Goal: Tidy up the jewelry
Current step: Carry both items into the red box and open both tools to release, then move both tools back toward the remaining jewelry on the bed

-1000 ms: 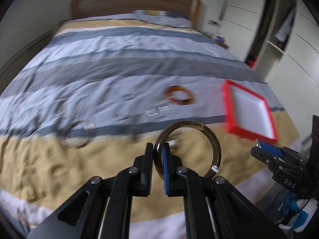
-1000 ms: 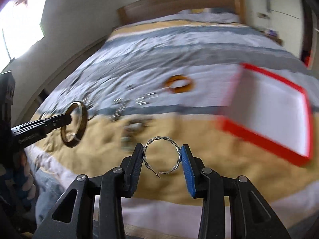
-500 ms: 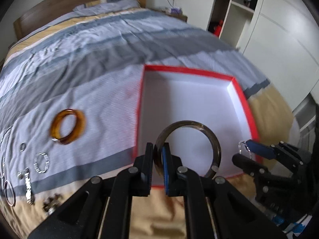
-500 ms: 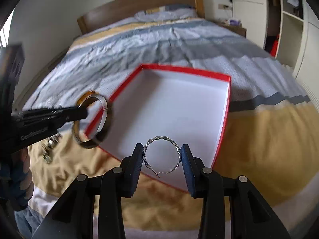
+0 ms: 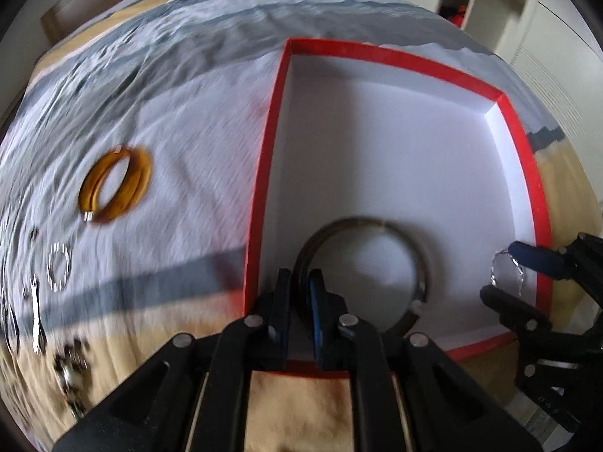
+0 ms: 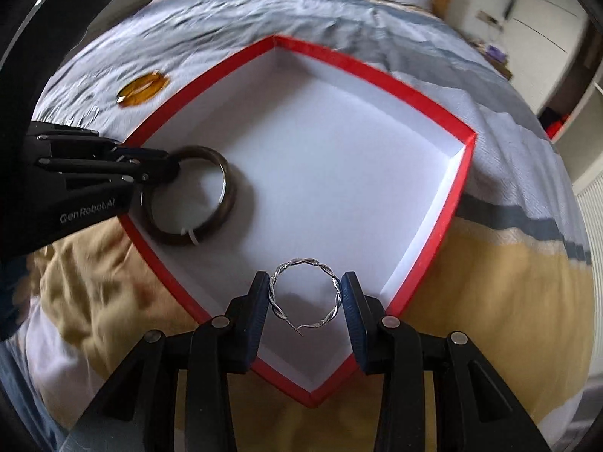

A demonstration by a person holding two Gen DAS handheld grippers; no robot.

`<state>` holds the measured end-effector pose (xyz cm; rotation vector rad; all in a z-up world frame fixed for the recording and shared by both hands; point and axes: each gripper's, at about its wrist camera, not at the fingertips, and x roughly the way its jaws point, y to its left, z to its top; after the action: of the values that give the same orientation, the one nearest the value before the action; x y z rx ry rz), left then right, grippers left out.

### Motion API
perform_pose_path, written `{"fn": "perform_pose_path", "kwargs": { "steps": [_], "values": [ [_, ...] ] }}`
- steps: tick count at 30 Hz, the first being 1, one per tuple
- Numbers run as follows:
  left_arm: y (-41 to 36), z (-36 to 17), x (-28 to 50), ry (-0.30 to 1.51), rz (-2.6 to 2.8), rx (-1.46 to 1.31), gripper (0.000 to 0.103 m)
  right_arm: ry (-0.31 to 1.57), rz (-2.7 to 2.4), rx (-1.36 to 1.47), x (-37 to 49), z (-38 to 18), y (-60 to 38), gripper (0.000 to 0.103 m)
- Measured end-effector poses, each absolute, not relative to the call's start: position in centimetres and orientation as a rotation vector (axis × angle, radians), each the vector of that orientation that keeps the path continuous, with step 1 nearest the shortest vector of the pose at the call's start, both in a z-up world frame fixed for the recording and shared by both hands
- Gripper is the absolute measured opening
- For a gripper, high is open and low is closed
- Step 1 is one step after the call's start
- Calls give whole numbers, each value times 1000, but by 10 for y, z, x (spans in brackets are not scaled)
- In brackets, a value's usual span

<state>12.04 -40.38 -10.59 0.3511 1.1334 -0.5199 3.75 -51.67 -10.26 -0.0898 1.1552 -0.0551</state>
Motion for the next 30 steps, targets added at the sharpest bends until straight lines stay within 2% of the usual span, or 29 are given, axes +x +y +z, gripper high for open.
{"fn": "perform_pose_path", "kwargs": {
  "steps": [8,15,21,22,23,27,30],
  "values": [
    [-383,-102,99,1223,-392,228,13,1166,19,-146,46,-106,-516,38],
    [-392,-102,104,1234,-375,254,14,1202,44,-198,52,-105,-513,38],
    [-394,-96,100,1199,-447,230,29,1196,45,-179,47,-94,-509,42],
    [-394,-95,99,1197,-457,223,31,1174,34,-174,42,-87,-509,45],
    [-395,-92,99,1195,-476,203,33,1153,15,-171,37,-80,-509,53],
    [-385,-72,98,1164,-526,135,43,1066,-56,-157,3,-39,-516,54],
    [-380,-45,87,1127,-579,102,45,1020,-112,-133,-21,-13,-522,55]
  ]
}}
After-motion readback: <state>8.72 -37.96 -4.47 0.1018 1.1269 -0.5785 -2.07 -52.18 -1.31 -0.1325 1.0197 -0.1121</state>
